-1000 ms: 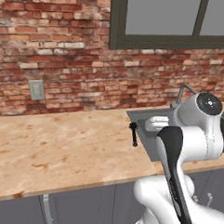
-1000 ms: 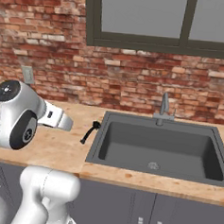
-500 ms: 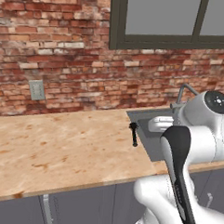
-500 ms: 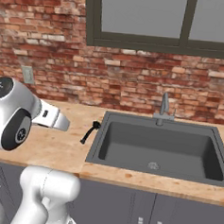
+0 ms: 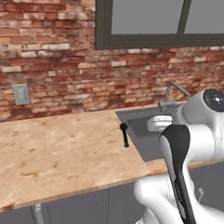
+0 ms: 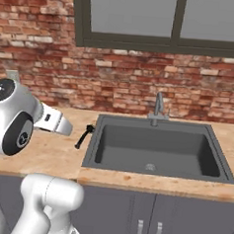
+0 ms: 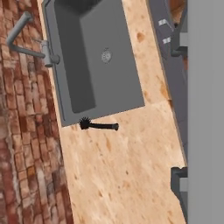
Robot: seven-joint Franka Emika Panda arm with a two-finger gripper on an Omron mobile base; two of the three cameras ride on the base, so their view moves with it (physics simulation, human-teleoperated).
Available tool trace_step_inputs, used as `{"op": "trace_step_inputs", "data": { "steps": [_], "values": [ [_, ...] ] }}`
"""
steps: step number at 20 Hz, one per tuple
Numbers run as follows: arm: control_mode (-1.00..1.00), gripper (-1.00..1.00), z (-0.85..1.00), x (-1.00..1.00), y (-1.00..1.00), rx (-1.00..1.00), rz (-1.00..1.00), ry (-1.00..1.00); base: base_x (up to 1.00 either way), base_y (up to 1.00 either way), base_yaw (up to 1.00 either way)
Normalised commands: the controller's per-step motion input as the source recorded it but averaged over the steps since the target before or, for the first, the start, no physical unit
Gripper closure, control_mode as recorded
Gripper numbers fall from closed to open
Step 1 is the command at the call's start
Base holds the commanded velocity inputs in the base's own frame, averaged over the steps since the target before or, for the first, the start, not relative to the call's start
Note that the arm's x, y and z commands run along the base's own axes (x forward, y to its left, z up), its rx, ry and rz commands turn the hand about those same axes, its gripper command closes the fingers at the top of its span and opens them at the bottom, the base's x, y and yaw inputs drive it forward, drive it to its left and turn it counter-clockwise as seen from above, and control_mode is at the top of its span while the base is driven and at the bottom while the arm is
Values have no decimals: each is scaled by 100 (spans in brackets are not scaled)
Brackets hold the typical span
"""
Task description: Locate and retrieve the dish brush and dish brush from the cabinet. Place them next to the sink.
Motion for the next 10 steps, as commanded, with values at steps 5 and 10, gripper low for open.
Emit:
{"op": "trace_step_inputs", "data": {
  "steps": [5, 10],
  "values": [
    [100, -100, 0, 0, 0, 0, 0, 0, 0, 0, -50],
    [100, -100, 0, 0, 0, 0, 0, 0, 0, 0, -50]
  ]
}}
